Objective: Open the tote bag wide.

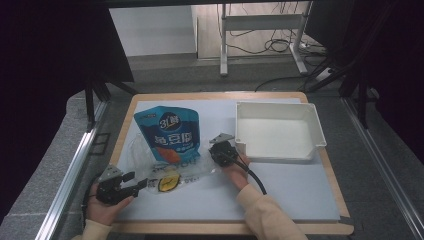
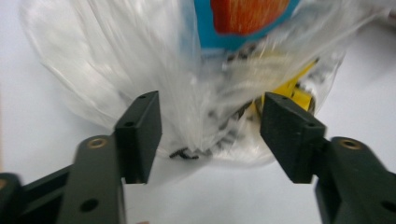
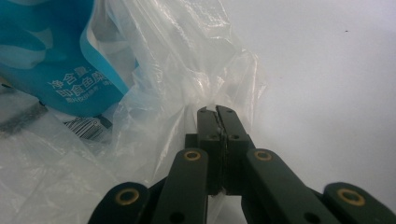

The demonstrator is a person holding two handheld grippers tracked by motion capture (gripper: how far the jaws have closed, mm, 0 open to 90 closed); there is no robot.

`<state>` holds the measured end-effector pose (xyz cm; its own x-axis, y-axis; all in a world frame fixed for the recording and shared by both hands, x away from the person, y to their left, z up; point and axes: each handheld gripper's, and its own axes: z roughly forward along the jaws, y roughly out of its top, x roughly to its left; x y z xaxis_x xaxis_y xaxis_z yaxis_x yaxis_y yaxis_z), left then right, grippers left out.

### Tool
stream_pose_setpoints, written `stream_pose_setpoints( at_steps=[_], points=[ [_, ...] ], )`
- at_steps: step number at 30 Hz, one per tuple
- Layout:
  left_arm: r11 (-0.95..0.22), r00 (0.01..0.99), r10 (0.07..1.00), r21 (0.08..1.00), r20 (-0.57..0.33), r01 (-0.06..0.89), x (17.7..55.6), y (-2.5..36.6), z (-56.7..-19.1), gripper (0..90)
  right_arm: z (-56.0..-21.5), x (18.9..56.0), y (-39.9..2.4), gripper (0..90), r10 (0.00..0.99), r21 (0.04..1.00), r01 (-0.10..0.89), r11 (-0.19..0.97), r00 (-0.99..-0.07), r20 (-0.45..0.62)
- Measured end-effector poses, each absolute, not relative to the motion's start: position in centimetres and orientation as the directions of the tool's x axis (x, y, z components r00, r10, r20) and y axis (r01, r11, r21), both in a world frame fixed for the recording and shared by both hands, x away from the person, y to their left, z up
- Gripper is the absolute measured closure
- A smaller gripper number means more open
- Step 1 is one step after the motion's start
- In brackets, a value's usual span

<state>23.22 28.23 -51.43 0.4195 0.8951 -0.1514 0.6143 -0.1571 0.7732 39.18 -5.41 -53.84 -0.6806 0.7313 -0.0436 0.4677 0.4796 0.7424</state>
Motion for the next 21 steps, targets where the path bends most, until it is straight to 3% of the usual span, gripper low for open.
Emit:
stream_pose_setpoints(
  at_steps=[10,21],
  points=[
    [-0.126,0.353,0.931,0.834,-0.087,0.537,25.1,29.5,-47.0,38.6,-53.9,39.1,-5.4,88.6,0.730,0.745,0.462,0.481,-0.682,-0.047],
    [-0.122,0.330,0.940,0.823,-0.083,0.554,31.9,30.6,-46.2,40.8,-53.9,39.0,-5.5,88.6,0.725,0.745,0.460,0.484,-0.688,-0.046]
  ],
)
